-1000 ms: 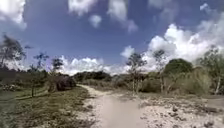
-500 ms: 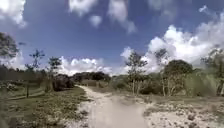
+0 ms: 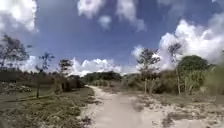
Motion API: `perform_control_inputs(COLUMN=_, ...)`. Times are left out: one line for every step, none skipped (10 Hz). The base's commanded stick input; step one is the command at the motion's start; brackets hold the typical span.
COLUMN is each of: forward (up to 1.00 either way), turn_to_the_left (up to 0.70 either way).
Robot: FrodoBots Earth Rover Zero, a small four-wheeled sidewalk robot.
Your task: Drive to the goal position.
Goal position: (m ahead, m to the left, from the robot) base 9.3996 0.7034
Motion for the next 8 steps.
perform_control_inputs(forward=0.70, turn_to_the_left=0.00)
perform_control_inputs(forward=0.70, turn_to_the_left=0.00)
perform_control_inputs(forward=0.70, turn_to_the_left=0.00)
perform_control_inputs(forward=0.70, turn_to_the_left=0.00)
perform_control_inputs(forward=0.70, turn_to_the_left=0.00)
perform_control_inputs(forward=0.70, turn_to_the_left=0.00)
perform_control_inputs(forward=0.70, turn_to_the_left=0.00)
perform_control_inputs(forward=0.70, turn_to_the_left=0.00)
